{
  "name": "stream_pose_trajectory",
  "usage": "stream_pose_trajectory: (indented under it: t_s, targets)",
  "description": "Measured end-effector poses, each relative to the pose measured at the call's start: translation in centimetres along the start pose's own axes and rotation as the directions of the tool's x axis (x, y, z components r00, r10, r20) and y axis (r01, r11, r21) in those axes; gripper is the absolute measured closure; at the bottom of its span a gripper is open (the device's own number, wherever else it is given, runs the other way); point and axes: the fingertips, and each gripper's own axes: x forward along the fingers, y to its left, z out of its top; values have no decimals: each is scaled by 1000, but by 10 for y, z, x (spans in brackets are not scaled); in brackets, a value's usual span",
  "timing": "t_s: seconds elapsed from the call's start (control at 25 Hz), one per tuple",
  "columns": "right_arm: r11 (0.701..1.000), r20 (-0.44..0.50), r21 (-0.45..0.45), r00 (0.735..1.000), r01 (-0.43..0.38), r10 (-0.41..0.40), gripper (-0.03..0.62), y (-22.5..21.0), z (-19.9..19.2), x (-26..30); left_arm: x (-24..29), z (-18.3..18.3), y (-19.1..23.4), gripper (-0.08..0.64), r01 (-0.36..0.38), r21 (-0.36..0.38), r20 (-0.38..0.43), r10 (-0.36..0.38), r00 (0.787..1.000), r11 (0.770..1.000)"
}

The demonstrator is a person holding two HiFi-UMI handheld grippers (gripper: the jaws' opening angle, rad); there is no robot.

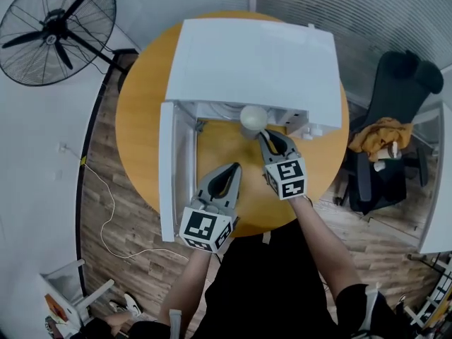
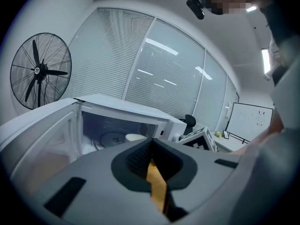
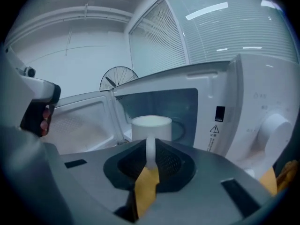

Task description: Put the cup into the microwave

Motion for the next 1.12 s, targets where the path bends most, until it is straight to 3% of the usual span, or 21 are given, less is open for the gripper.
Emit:
stream_pose_trajectory:
  t_s: [0.64, 1.12]
  targets:
    - [989, 40, -32, 989, 145, -144, 554, -22, 6, 54, -4, -8, 7, 565, -7, -22, -13, 7, 1000, 1000]
    - [985, 70, -27, 983, 171, -169, 554, -29, 14, 78, -3, -7, 14, 565, -22, -23, -23, 22, 999, 999]
